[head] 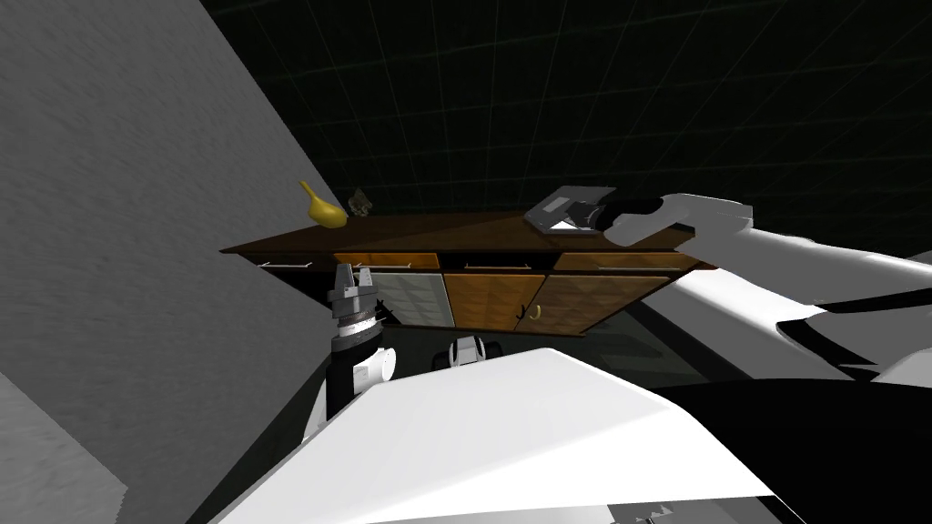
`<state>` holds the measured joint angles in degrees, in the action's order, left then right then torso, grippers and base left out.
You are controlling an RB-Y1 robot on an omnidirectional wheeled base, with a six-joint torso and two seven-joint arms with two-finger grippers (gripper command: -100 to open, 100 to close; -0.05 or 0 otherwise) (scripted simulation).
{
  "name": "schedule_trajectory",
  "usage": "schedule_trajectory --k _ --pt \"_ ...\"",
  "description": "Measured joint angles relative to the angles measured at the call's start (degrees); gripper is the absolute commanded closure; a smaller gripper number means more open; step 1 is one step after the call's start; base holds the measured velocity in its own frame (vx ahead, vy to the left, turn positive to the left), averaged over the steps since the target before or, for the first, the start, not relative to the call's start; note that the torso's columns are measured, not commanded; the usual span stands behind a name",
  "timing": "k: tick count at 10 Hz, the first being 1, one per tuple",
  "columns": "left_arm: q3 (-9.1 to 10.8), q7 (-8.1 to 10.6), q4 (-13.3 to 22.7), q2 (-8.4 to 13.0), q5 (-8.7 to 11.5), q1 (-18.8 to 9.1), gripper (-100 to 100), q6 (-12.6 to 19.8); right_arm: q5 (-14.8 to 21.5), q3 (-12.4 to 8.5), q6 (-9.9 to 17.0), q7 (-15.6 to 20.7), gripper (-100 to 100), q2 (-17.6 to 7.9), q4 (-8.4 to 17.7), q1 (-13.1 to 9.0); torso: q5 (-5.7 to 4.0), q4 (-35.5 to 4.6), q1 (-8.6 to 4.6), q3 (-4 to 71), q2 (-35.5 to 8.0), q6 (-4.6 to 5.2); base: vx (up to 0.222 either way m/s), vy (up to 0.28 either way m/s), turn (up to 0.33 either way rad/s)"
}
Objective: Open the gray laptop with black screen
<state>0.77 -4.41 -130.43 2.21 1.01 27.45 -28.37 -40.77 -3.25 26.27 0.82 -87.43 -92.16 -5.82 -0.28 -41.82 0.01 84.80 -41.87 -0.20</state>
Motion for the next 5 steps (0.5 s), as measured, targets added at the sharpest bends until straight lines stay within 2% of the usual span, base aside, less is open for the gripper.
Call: schedule_trajectory --k 2,3,4,5 --pt "0.0 0.0 0.0 0.0 0.0 0.0 0 0.0 -0.71 -0.19 -0.18 -1.25 100 2.15 0.96 -0.41 -0.06 0.11 0.03 0.05 0.08 -0.12 -0.028 -0.024 0.043" --pt "0.0 0.0 0.0 0.0 0.0 0.0 0 0.0 -0.5 -1.95 0.04 -2.42 100 3.34 0.07 1.16 -0.05 0.09 0.07 0.02 0.05 -0.09 -0.019 -0.009 0.011" --pt "0.0 0.0 0.0 0.0 0.0 0.0 0 0.0 -1.21 -1.26 -0.47 -2.6 100 3.81 0.95 0.62 -0.03 0.08 0.04 0.06 0.09 -0.08 -0.012 0.003 -0.005" --pt "0.0 0.0 0.0 0.0 0.0 0.0 0 0.0 -1.89 -0.09 -1.02 -2.19 -100 3.91 1.9 -0.25 0.04 0.02 0.02 0.1 0.13 -0.08 0.001 -0.01 -0.044"
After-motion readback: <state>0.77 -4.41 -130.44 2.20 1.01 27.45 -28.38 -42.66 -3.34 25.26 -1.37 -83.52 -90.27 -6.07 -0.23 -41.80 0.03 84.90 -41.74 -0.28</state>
